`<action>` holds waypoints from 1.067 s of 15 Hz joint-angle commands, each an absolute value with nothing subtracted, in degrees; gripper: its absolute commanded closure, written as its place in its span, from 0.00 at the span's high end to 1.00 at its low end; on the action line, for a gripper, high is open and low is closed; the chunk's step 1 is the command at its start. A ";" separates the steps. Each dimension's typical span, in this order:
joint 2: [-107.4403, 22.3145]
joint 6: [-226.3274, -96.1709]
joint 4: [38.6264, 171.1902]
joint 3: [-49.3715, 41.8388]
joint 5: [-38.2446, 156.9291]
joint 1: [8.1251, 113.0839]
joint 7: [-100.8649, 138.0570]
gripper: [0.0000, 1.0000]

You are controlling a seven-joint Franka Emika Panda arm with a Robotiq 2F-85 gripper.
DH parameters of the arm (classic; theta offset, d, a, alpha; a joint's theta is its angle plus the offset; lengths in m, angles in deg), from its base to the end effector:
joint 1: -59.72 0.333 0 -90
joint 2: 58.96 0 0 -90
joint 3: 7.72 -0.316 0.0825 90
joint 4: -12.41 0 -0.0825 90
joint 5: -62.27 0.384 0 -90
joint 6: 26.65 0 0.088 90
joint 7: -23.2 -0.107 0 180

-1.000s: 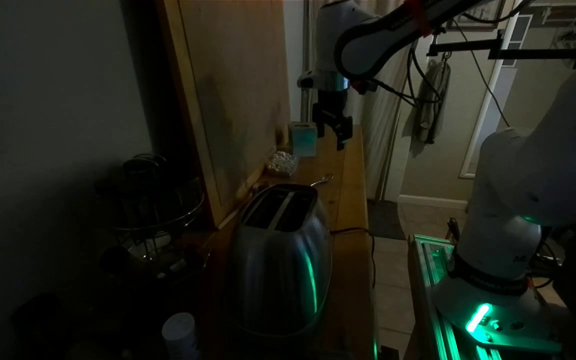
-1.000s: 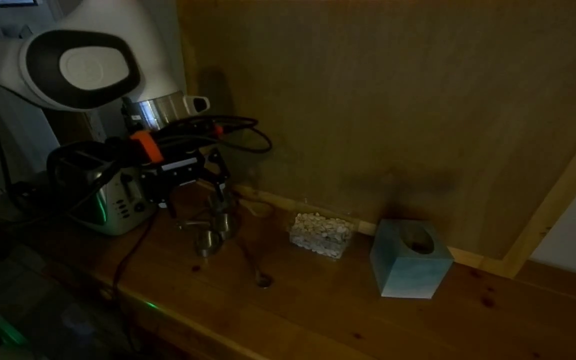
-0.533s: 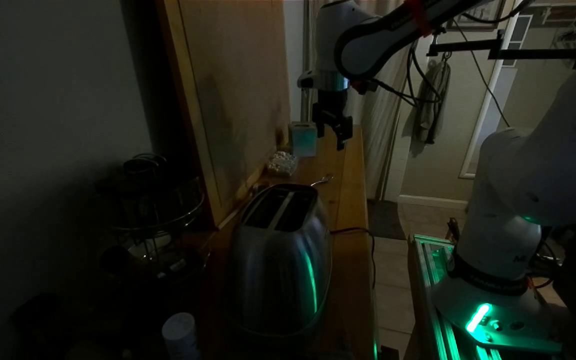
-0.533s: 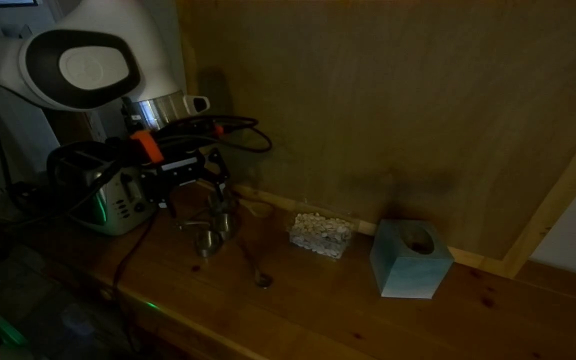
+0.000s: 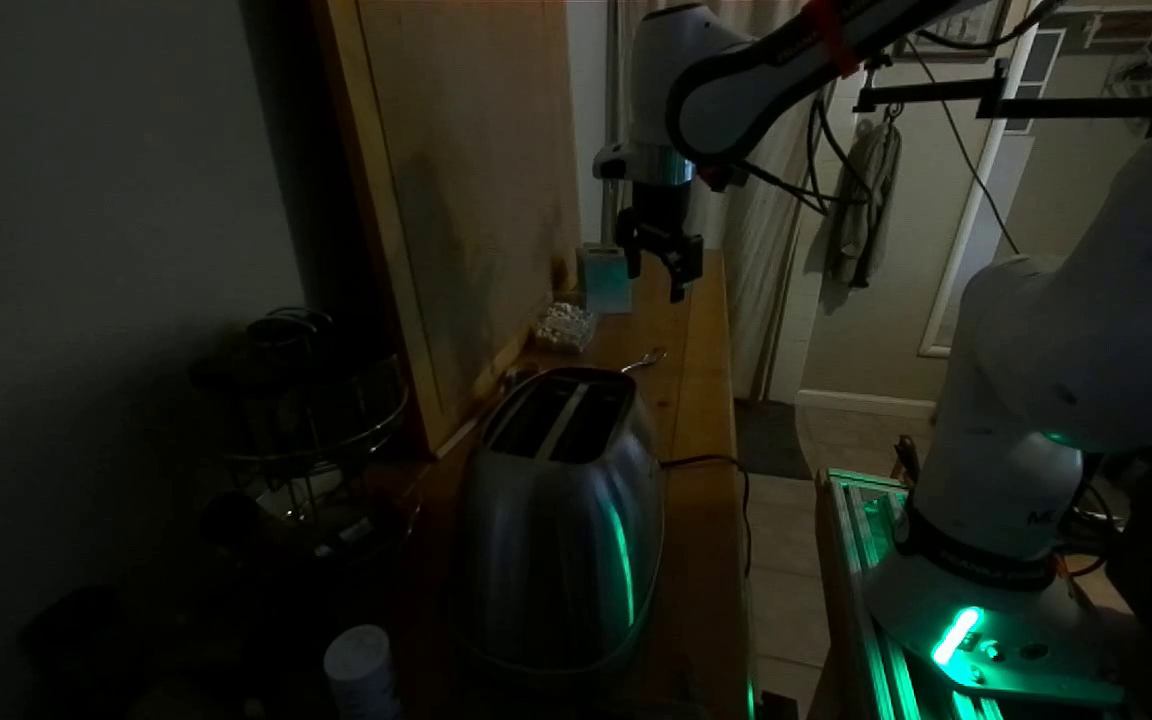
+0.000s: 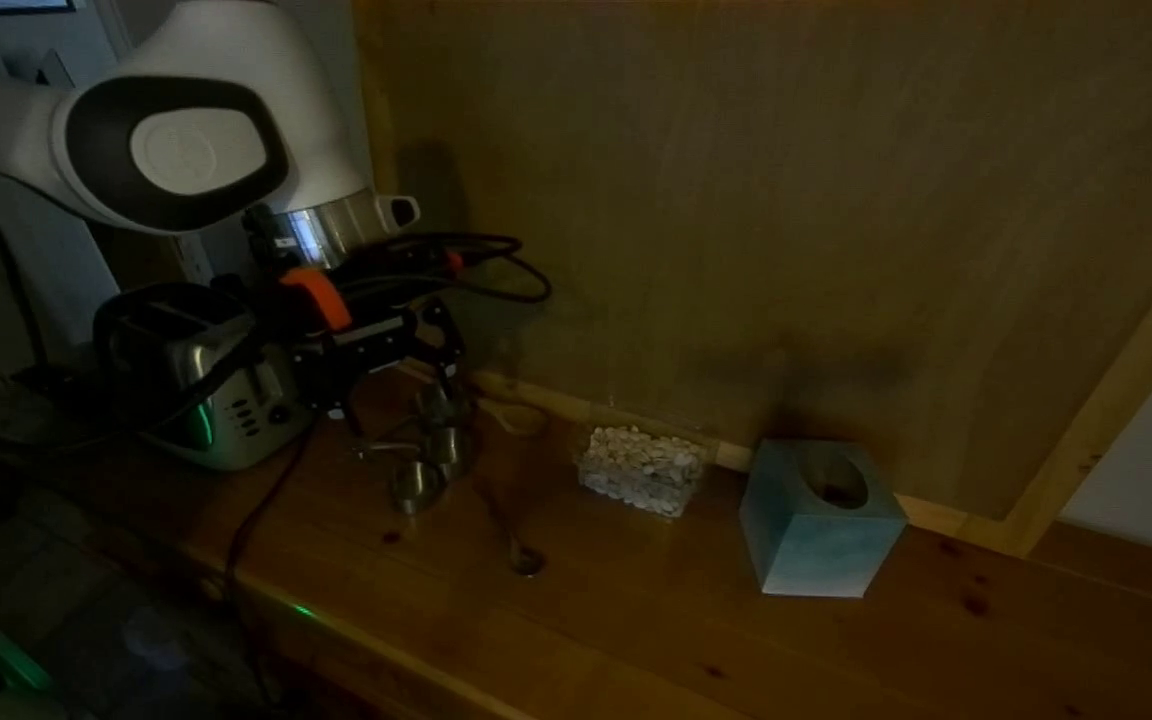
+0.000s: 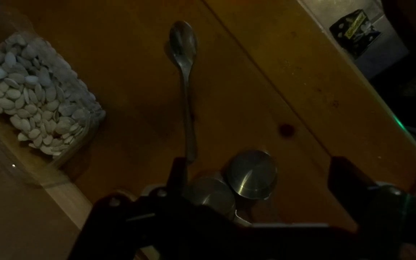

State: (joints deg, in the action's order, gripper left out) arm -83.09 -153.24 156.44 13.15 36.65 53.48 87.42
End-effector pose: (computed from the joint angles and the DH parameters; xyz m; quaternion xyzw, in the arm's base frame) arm 0.3708 -0.2080 0.4284 0.8891 0.4405 -0.0410 0.1176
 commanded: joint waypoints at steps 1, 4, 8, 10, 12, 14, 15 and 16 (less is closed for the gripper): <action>-78.25 -158.10 156.03 14.07 39.59 52.89 94.19 1.00; -73.70 -160.34 155.01 14.04 41.66 52.46 97.01 1.00; -68.49 -162.59 153.47 13.08 43.26 51.32 98.23 1.00; -65.79 -164.05 153.01 12.70 43.10 50.61 98.19 1.00; -63.34 -166.00 152.06 12.45 42.62 49.70 97.73 1.00; -60.83 -168.14 151.14 12.21 42.24 48.69 97.46 1.00; -59.67 -168.79 150.76 12.11 42.43 48.24 97.66 1.00; -58.46 -169.21 150.12 12.02 42.55 47.76 97.74 1.00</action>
State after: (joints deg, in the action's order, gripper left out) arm -63.01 -167.21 152.94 13.19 41.44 49.99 96.06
